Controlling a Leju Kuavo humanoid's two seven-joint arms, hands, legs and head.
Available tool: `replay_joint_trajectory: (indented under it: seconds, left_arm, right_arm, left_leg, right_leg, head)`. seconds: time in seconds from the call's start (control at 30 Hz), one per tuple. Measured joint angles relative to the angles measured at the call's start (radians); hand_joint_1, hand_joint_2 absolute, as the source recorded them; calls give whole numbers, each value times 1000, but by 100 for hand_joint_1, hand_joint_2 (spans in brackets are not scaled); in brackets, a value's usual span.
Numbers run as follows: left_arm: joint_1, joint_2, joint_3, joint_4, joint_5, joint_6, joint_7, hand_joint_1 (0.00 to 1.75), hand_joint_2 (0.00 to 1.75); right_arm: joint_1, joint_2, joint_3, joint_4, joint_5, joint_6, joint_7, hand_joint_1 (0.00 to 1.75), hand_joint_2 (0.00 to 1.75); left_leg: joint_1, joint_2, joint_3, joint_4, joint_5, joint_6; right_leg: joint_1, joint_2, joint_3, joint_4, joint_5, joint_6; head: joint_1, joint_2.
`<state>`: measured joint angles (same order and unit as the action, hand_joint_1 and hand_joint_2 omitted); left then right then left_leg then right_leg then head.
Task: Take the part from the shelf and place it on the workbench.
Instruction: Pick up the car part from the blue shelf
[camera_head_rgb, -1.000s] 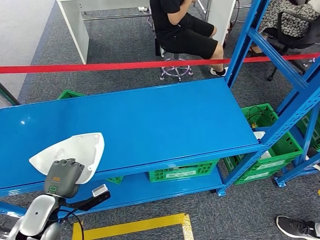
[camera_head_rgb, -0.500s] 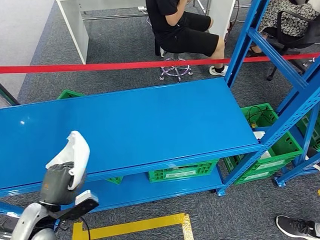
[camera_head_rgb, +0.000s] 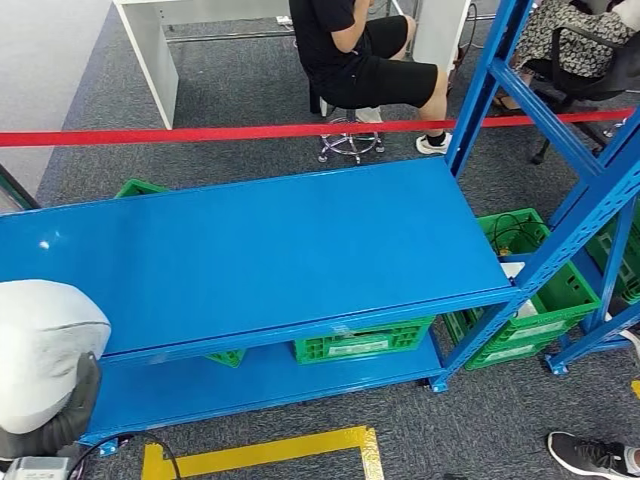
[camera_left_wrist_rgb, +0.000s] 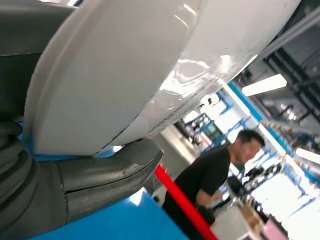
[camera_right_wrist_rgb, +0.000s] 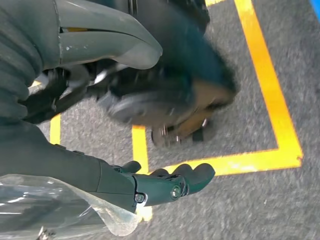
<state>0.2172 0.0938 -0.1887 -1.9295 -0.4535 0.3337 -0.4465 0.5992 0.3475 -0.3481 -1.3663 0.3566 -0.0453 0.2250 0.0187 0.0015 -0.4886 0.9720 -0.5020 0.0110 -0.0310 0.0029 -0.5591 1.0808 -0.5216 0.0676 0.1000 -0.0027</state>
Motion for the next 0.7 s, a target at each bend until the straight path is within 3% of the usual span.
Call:
replay_joint_trajectory:
  seconds: [0.07, 0.17, 0.2, 0.27, 0.33, 0.37, 0.4, 0.43, 0.5, 0.57, 0.67, 0.7]
  left_arm:
    - [17, -1, 17, -20, 11, 8, -11, 175, 175]
    - [37, -4, 34, -39, 19, 12, -21, 175, 175]
    - [41, -5, 38, -43, 26, 13, -24, 175, 175]
    - [46, -6, 48, -50, 45, 15, -30, 175, 175]
    - [52, -9, 60, -57, 67, 19, -34, 175, 175]
    - [55, -10, 67, -59, 77, 21, -35, 175, 175]
    - [58, -12, 74, -61, 87, 22, -36, 175, 175]
    - [60, -13, 81, -64, 95, 22, -37, 175, 175]
    - [61, -16, 94, -72, 106, 21, -37, 175, 175]
    - [64, -19, 107, -80, 114, 19, -40, 175, 175]
    - [69, -23, 124, -87, 123, 14, -45, 175, 175]
    - [69, -25, 128, -88, 125, 11, -46, 175, 175]
  right_arm:
    - [-4, 0, -1, 4, -7, 8, -2, 0, 175]
    - [-4, 0, -3, 8, -10, 9, -4, 0, 175]
    - [-5, 0, -4, 9, -14, 10, -6, 0, 175]
    - [-6, 0, -6, 10, -27, 21, -12, 0, 175]
    - [-8, 0, -8, 15, -45, 43, -20, 0, 175]
    - [-10, 0, -9, 20, -55, 59, -25, 0, 175]
    - [-14, 0, -12, 26, -66, 75, -31, 0, 175]
    - [-19, 0, -14, 33, -73, 89, -36, 0, 175]
    - [-30, 0, -18, 48, -79, 110, -48, 0, 175]
    - [-40, 0, -23, 66, -83, 125, -65, 0, 175]
    - [-54, 1, -34, 92, -94, 142, -86, 0, 175]
    - [-58, 1, -40, 102, -94, 147, -90, 0, 175]
  left_leg:
    - [-2, -3, -12, 25, -9, -15]
    - [-2, -6, -25, 43, -14, -28]
    - [-1, -6, -32, 56, -29, -31]
    - [1, -5, -62, 136, -97, -37]
    - [0, -4, -101, 260, -173, -39]
    - [0, -4, -108, 300, -188, -37]
    - [-1, -4, -100, 307, -181, -33]
    - [-2, -4, -75, 275, -156, -28]
    - [-8, -4, 9, 135, -99, -11]
    - [-16, -4, 67, 25, -77, -3]
    - [-21, -4, 64, -2, -59, 0]
    - [-19, -2, 57, -6, -48, 5]
  right_leg:
    - [0, 5, 32, -52, 2, -8]
    - [1, 7, 17, -42, -2, -39]
    - [1, 5, 11, -42, 2, -48]
    - [3, 0, -5, -43, 14, -64]
    - [9, -4, -21, -42, 25, -73]
    - [13, -6, -30, -42, 31, -75]
    - [16, -6, -37, -41, 38, -76]
    - [19, -7, -44, -41, 44, -76]
    - [24, -7, -55, -41, 57, -74]
    - [25, -6, -61, -44, 72, -65]
    - [20, -6, -66, -53, 94, -45]
    - [19, -5, -71, -49, 84, -39]
  head:
    - [2, 0]
    - [-2, 0]
    - [-3, 0]
    - [-9, 0]
    - [-12, 0]
    - [-12, 0]
    - [-11, 0]
    - [-11, 0]
    - [-11, 0]
    - [-11, 0]
    - [-13, 0]
    - [-13, 0]
